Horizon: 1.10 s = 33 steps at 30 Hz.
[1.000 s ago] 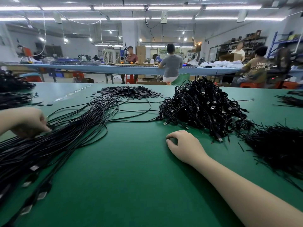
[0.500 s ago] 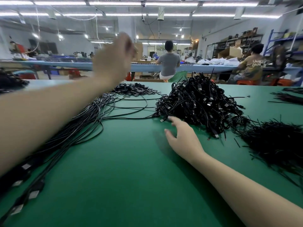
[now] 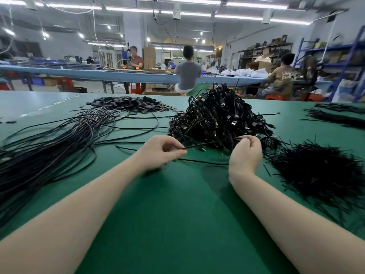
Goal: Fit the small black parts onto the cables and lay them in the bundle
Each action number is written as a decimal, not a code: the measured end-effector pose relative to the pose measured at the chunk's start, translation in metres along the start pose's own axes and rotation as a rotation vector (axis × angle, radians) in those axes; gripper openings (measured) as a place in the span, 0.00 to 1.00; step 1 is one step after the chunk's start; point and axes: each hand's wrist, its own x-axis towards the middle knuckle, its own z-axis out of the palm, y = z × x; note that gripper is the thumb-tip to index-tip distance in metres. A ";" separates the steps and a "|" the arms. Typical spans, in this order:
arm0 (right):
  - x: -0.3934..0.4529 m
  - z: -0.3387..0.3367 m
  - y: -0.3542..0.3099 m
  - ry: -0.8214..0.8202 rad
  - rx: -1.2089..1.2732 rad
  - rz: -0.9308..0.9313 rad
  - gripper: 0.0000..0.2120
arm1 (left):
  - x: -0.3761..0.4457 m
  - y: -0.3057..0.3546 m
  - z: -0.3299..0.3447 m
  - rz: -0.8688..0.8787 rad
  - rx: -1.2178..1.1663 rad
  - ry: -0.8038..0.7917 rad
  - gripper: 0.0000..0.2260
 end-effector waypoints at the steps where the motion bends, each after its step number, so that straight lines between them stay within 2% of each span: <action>1: 0.002 0.000 0.001 0.023 -0.002 0.042 0.14 | -0.001 -0.004 -0.012 -0.061 -0.071 0.010 0.02; 5: 0.001 0.001 0.000 0.041 -0.022 0.068 0.13 | -0.006 -0.020 -0.043 -0.277 -0.291 0.062 0.04; 8: -0.005 0.001 0.000 -0.071 -0.126 -0.018 0.11 | -0.009 -0.028 -0.052 -0.381 -0.599 0.237 0.08; 10: -0.010 0.001 0.001 -0.141 -0.426 -0.202 0.20 | -0.007 -0.026 -0.053 -0.366 -0.756 0.307 0.10; 12: -0.019 0.004 0.004 -0.201 -0.743 -0.472 0.28 | -0.004 -0.016 -0.050 -0.335 -0.822 0.306 0.12; 14: -0.032 0.008 0.004 -0.319 -0.890 -0.651 0.24 | -0.002 -0.005 -0.045 -0.304 -0.870 0.259 0.16; 17: -0.045 0.010 0.004 -0.426 -0.909 -0.758 0.14 | 0.002 0.009 -0.042 -0.239 -1.050 0.244 0.18; 20: -0.052 0.008 -0.002 -0.567 -0.734 -0.834 0.12 | 0.008 0.018 -0.040 -0.156 -1.267 0.281 0.11; 21: -0.054 0.008 -0.004 -0.588 -0.693 -0.857 0.12 | 0.010 0.022 -0.039 -0.139 -1.277 0.282 0.08; 23: -0.059 0.008 -0.007 -0.631 -0.629 -0.900 0.11 | 0.011 0.028 -0.035 -0.144 -1.150 0.222 0.05; 25: -0.065 0.008 -0.007 -0.719 -0.613 -0.929 0.10 | 0.010 0.035 -0.030 -0.187 -0.947 0.112 0.14; 27: -0.067 0.009 -0.007 -0.817 -0.618 -0.923 0.11 | 0.010 0.045 -0.028 -0.215 -0.894 0.080 0.19; 30: -0.058 0.011 0.000 -0.879 -0.642 -0.692 0.11 | 0.009 0.061 -0.037 -0.174 -1.090 0.078 0.20; 32: -0.049 0.011 0.004 -0.820 -0.615 -0.521 0.12 | 0.005 0.070 -0.054 -0.129 -1.134 -0.059 0.18; 33: -0.046 0.011 0.005 -0.769 -0.574 -0.470 0.15 | 0.003 0.071 -0.062 -0.129 -1.038 -0.164 0.17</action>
